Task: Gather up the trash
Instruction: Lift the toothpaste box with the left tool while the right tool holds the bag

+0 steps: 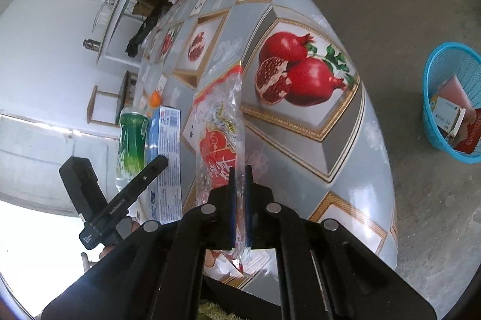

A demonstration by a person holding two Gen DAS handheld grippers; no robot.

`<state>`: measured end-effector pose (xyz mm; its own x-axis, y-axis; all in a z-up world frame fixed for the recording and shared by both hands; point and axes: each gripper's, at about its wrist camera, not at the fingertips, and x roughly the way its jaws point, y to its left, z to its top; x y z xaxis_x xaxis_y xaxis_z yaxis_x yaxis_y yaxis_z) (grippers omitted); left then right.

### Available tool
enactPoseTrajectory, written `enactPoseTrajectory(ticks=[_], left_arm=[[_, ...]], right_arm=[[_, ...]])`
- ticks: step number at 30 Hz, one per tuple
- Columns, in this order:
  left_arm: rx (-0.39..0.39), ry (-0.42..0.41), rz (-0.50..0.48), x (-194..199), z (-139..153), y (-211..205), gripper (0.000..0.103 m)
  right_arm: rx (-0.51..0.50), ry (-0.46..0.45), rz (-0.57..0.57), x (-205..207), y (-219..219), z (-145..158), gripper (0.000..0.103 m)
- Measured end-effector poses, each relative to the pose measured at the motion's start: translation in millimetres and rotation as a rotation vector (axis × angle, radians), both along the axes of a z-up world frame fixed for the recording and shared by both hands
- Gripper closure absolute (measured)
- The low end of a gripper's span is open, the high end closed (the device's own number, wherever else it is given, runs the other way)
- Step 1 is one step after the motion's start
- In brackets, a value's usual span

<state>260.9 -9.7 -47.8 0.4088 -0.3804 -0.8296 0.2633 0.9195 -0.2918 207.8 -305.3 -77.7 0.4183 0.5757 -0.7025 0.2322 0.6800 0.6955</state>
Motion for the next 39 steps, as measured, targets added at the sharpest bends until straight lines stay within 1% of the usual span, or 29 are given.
enactPoseTrajectory(ticks=[6, 9, 11, 13, 14, 17, 21, 26, 29, 31, 35, 37, 39], left_arm=[[0.129, -0.017, -0.027, 21.8, -2.9, -21.8, 0.039], [0.168, -0.019, -0.049, 27.4, -3.9, -29.6, 0.04], [0.179, -0.019, -0.058, 29.3, -3.9, -31.9, 0.045], [0.175, -0.018, -0.056, 29.8, -3.5, -30.5, 0.052], [0.164, -0.015, -0.051, 30.6, -3.1, -28.6, 0.054], [0.117, -0.003, -0.03, 31.0, -1.3, -22.1, 0.056], [0.079, -0.035, -0.017, 23.1, 10.3, -16.8, 0.057], [-0.025, -0.11, -0.009, 8.5, 39.6, -7.8, 0.058], [-0.125, -0.162, -0.023, -6.9, 56.8, 1.6, 0.058], [-0.205, -0.23, -0.046, -25.9, 67.6, 13.2, 0.058], [-0.286, -0.297, -0.062, -53.7, 78.5, 32.2, 0.059], [-0.315, -0.319, -0.059, -64.8, 81.5, 40.3, 0.059], [-0.329, -0.323, -0.06, -69.9, 82.6, 43.8, 0.059]], right_arm=[[0.0, 0.005, -0.001, 0.1, 0.5, -1.2, 0.098], [0.002, 0.008, 0.0, 1.7, -0.4, -0.6, 0.098], [0.0, 0.006, 0.001, 2.0, -0.6, 0.3, 0.098], [0.001, 0.007, 0.002, 1.7, -0.5, 0.5, 0.098], [0.002, 0.007, 0.002, 1.9, -0.6, 0.2, 0.098], [0.004, 0.005, 0.004, 1.5, 0.3, 0.8, 0.098], [0.001, -0.003, 0.003, -0.4, -1.2, 3.9, 0.098], [0.0, -0.015, -0.004, -2.6, -2.8, 9.6, 0.098], [-0.001, -0.024, -0.005, -3.5, -2.5, 12.8, 0.098], [-0.006, -0.036, -0.009, -4.8, -2.7, 16.3, 0.098], [-0.01, -0.063, -0.021, -8.3, -2.2, 23.4, 0.098], [-0.013, -0.074, -0.022, -9.4, -0.3, 26.1, 0.098], [-0.013, -0.085, -0.021, -8.3, 1.6, 28.3, 0.098]])
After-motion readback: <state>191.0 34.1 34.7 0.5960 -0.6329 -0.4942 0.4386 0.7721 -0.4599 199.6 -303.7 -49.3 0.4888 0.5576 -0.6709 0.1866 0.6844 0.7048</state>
